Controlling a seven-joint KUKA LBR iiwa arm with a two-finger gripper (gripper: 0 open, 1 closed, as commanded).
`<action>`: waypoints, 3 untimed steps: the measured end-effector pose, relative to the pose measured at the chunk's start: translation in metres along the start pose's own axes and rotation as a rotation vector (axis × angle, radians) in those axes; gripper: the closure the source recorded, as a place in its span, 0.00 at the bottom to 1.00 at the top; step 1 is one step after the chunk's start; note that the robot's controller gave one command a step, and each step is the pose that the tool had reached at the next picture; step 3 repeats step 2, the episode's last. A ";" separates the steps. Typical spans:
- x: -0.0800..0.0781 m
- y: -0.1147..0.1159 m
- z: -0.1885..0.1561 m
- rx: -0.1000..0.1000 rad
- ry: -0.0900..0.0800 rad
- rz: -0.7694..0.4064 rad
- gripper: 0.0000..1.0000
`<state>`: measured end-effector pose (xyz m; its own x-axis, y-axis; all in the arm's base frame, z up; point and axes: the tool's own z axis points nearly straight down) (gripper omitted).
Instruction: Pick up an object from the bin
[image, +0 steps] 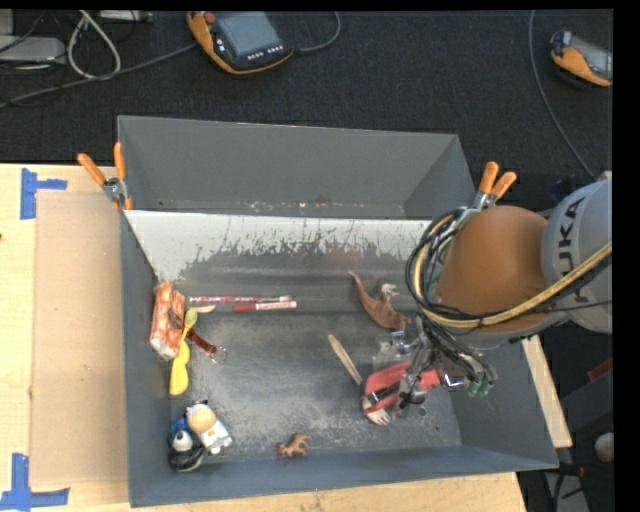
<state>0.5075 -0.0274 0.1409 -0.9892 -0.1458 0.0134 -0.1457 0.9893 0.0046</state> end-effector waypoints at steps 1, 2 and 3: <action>-0.002 0.001 -0.031 0.001 -0.002 0.208 1.00; -0.018 0.005 -0.112 0.001 -0.001 0.008 1.00; -0.018 0.005 -0.112 0.001 -0.001 0.008 1.00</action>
Offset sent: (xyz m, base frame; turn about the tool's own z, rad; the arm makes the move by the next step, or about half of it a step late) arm 0.0368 0.0145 0.1968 0.0108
